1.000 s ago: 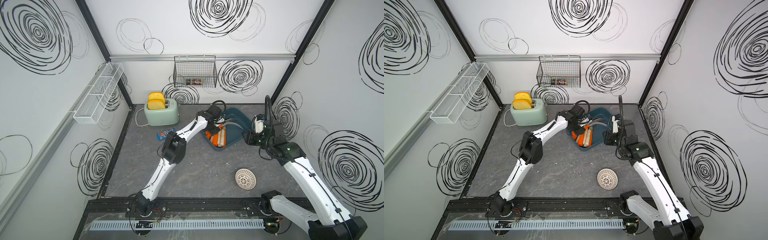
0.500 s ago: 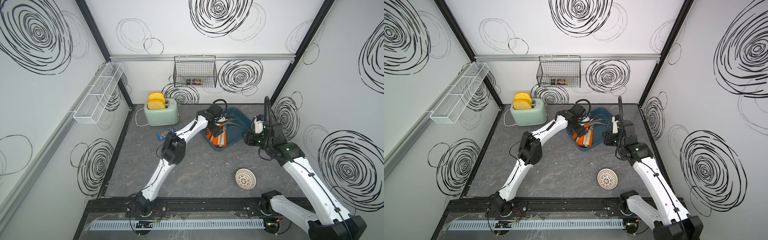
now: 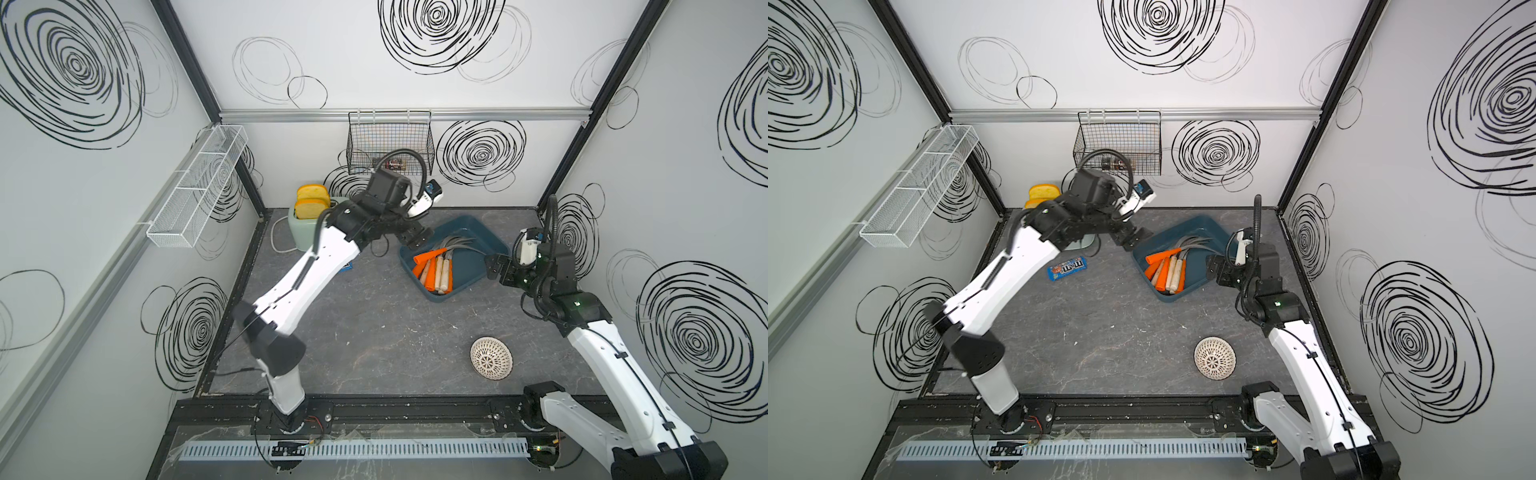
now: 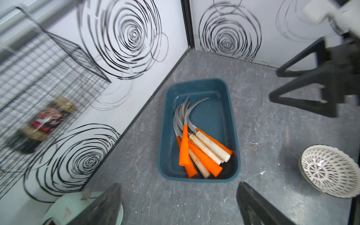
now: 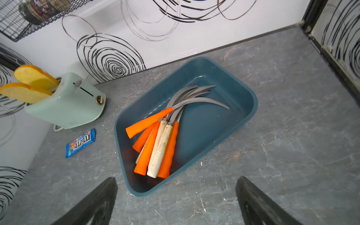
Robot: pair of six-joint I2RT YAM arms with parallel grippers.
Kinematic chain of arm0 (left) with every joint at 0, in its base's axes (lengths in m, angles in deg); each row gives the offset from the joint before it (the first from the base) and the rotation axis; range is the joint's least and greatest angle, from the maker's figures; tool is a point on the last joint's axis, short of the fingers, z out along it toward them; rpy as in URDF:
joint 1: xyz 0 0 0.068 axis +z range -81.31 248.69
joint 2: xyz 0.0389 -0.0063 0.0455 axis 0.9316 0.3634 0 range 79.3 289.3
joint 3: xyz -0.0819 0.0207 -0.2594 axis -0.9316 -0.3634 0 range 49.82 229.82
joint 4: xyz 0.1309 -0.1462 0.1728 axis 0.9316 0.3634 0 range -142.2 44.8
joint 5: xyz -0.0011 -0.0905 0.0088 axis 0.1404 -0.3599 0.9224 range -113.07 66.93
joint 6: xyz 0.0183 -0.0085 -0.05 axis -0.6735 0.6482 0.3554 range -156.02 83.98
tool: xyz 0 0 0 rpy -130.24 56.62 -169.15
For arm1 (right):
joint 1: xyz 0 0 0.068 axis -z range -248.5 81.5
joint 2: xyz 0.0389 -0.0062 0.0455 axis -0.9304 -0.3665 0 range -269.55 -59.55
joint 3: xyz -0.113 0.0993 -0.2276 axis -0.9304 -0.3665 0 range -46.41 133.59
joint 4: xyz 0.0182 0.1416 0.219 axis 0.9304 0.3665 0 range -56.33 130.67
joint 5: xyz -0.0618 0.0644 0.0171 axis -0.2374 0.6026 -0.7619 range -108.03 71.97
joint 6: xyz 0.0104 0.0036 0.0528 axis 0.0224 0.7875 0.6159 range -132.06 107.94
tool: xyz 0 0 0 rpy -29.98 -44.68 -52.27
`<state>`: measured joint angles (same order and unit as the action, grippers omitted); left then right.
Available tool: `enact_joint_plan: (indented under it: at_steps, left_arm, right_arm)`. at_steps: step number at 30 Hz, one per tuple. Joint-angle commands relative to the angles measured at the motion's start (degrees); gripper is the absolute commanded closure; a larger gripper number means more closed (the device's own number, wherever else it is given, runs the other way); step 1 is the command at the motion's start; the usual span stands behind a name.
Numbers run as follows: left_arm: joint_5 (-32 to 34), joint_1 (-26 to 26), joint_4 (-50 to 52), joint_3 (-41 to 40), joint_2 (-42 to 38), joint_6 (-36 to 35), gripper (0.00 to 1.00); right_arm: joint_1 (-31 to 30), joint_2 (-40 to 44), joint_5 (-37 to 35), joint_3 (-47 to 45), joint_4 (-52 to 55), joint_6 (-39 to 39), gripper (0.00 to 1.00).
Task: Put small sickles into storage boxes
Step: Reset both arms
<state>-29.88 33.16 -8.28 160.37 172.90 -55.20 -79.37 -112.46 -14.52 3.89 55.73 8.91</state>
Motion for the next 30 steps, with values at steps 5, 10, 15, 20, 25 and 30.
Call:
enact_joint_plan:
  at_steps: [5, 10, 15, 20, 25, 30]
  left_arm:
    - [-2.7, 15.3, -13.5, -32.5, -25.7, 10.5, 0.04]
    - [-8.5, 34.4, -36.6, -65.8, -44.7, 19.1, 0.04]
    - [-9.0, 44.3, -72.1, -96.0, -55.7, 23.6, 0.04]
    - [-7.5, 41.9, -101.3, -107.5, -41.5, 22.1, 0.04]
    - [-8.2, 42.9, -115.2, -103.4, -21.3, 23.3, 0.04]
    - [-8.6, 43.4, -117.8, -99.3, -12.9, 26.7, 0.04]
  right_arm:
    - [5.7, 4.7, -1.9, -8.8, -17.1, -5.3, 0.02]
    - [8.8, 6.9, -5.7, -16.1, -27.9, -12.0, 0.02]
    - [11.9, 6.2, -5.6, -26.0, -41.4, -13.0, 0.02]
    - [12.0, 0.7, -8.6, -32.5, -51.1, -13.1, 0.02]
    - [12.0, -7.8, -13.9, -32.6, -55.7, -11.9, 0.02]
    - [12.1, -14.4, -12.5, -35.3, -69.0, -13.1, 0.02]
